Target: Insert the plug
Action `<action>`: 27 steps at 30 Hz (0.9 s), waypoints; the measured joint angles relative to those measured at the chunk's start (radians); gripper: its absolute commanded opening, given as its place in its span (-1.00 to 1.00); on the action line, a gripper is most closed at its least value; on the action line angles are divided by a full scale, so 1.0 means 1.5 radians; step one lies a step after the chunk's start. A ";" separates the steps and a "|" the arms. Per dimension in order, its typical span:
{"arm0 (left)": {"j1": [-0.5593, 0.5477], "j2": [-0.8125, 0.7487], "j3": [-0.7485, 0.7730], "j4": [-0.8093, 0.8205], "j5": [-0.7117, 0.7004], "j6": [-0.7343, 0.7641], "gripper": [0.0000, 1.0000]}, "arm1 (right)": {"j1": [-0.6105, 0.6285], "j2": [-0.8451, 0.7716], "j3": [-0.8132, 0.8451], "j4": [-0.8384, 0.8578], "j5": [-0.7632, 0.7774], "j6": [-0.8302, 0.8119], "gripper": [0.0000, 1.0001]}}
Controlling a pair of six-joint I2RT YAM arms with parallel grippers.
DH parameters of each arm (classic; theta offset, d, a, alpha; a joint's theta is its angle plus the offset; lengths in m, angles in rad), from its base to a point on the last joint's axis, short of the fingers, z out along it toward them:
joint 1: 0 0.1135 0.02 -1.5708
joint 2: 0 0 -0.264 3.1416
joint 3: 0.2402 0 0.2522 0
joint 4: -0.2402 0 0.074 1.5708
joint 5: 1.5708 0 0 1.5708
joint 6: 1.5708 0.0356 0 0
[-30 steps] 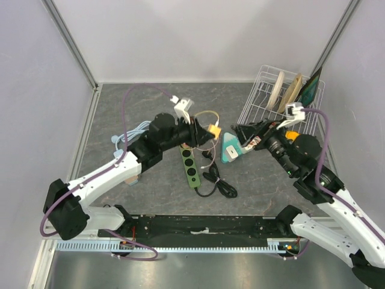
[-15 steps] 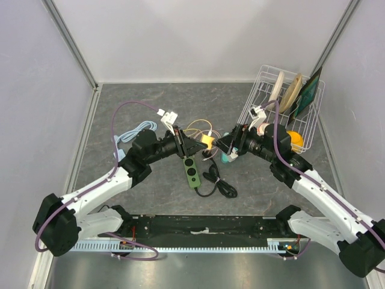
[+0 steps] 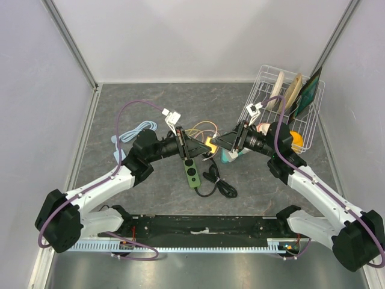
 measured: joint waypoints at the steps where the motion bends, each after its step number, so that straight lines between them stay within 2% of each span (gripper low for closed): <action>1: 0.000 0.002 0.000 0.000 0.001 -0.001 -0.96 | 0.000 0.001 0.000 0.009 -0.008 0.005 0.00; 6: 0.001 0.006 0.000 0.011 0.012 -0.005 -0.96 | -0.005 0.008 0.000 0.028 -0.028 0.011 -0.09; 13: 0.002 0.009 0.000 0.025 0.019 -0.021 -0.96 | -0.009 0.011 -0.010 0.063 -0.045 0.024 0.04; 18: 0.002 0.020 0.000 0.062 0.032 -0.046 -0.96 | -0.005 0.022 -0.017 0.092 -0.075 0.039 0.01; 24: 0.003 0.024 0.000 0.082 0.043 -0.068 -0.96 | -0.006 0.026 -0.019 0.117 -0.090 0.046 -0.64; 26: 0.004 0.024 0.000 0.087 0.047 -0.075 -0.82 | -0.008 0.025 -0.019 0.124 -0.095 0.046 -0.91; 27: 0.004 0.024 0.000 0.086 0.047 -0.075 -0.60 | -0.008 0.024 -0.019 0.123 -0.096 0.044 -1.00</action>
